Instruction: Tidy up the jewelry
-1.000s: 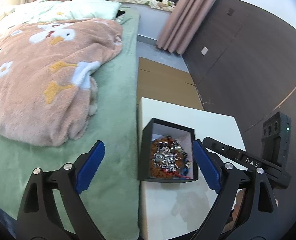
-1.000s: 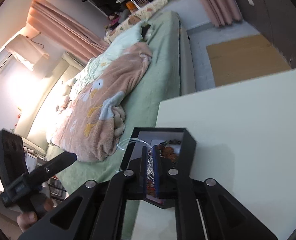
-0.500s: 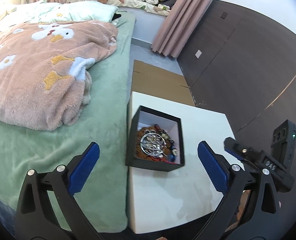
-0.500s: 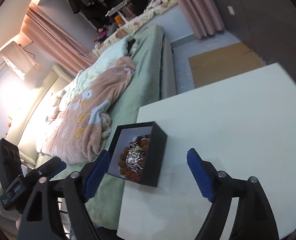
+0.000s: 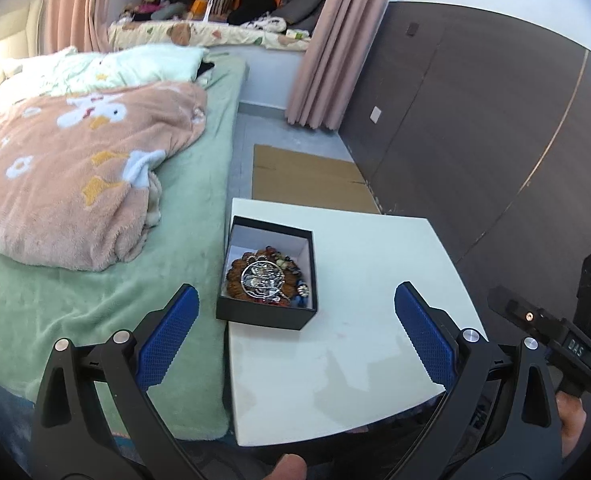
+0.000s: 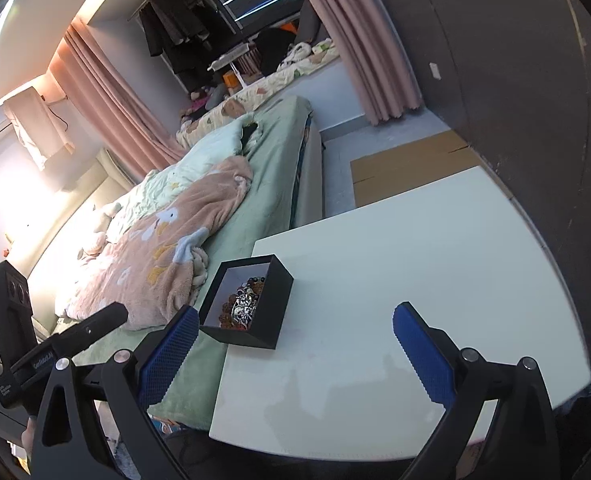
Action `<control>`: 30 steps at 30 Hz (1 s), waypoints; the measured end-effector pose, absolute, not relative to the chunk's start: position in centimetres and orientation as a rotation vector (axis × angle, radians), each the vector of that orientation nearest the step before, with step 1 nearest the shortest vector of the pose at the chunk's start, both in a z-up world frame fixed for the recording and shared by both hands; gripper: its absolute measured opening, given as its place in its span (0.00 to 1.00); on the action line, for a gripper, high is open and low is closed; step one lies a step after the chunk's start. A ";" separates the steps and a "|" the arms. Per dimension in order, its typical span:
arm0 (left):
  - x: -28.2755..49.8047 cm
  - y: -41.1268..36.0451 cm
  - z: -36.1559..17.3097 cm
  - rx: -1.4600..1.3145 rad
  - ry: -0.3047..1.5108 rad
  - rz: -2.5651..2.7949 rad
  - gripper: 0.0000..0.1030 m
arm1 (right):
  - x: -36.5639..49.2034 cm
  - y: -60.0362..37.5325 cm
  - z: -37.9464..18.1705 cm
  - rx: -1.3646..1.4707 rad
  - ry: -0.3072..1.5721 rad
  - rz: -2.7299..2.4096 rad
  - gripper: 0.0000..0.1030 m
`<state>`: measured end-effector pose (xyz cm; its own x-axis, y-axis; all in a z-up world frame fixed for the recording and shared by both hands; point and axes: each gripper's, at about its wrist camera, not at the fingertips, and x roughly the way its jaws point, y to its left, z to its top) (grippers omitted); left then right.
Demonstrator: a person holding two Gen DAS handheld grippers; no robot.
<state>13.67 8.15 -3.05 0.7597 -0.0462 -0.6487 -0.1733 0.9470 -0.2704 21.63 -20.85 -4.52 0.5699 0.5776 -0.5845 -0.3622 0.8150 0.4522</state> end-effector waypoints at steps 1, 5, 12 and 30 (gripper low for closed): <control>13.3 7.6 -2.8 -0.322 0.701 0.063 0.95 | 21.1 -21.2 -4.2 0.291 0.781 0.559 0.93; 11.9 6.3 -2.0 -0.325 0.682 0.030 0.95 | 19.1 -22.5 -3.4 0.269 0.769 0.547 0.93; 8.7 3.8 -0.6 -0.293 0.632 -0.024 0.95 | 14.8 -25.2 -1.8 0.228 0.736 0.513 0.93; 3.7 0.7 1.1 -0.196 0.639 -0.092 0.95 | 9.1 -27.3 -0.6 0.203 0.729 0.462 0.93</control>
<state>3.70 0.70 1.08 0.7993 -0.1455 -0.5830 0.0252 0.9775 -0.2095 9.14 -27.33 -0.64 0.6509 0.4732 -0.5936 -0.3347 0.8807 0.3351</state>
